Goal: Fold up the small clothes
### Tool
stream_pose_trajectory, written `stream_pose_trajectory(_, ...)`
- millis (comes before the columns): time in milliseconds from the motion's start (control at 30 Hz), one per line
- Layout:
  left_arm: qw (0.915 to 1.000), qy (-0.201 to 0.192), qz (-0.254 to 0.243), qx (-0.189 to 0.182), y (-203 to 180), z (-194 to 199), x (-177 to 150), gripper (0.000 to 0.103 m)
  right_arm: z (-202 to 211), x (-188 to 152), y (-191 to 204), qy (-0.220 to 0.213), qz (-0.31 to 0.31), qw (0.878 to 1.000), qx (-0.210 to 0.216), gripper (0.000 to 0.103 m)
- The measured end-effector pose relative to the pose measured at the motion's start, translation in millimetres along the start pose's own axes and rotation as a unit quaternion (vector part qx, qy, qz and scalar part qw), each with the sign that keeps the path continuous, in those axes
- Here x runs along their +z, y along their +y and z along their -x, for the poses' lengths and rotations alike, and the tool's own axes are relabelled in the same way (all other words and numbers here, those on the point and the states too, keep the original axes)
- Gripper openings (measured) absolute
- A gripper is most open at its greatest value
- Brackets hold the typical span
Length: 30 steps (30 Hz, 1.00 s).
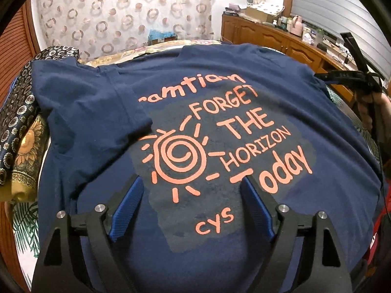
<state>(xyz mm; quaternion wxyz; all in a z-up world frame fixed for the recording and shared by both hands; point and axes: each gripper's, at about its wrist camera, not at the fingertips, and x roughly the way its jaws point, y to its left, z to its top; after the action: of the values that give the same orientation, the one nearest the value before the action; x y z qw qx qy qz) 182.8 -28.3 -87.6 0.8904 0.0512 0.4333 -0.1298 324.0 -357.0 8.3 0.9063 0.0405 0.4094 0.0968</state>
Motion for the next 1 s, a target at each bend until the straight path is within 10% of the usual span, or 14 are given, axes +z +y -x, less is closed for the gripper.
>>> stream_pose_trajectory(333, 1.0, 0.003, -0.001, 0.003, -1.9, -4.7, 2.9, 0.089, -6.5, 7.4, 0.7, 0.004, 0.001, 1.0, -0.028, 0.051)
stream_pose_trajectory(600, 1.0, 0.004, 0.002, 0.005, -1.0, -4.9, 3.3, 0.091, 2.0, 1.9, 10.7, -0.001, 0.052, 0.997, -0.056, 0.004)
stream_pose_trajectory(1000, 1.0, 0.003, 0.002, 0.005, -1.2, -5.1, 3.0, 0.091, 69.2, 32.0, 38.4, -0.099, 0.074, 0.992, -0.029, 0.002)
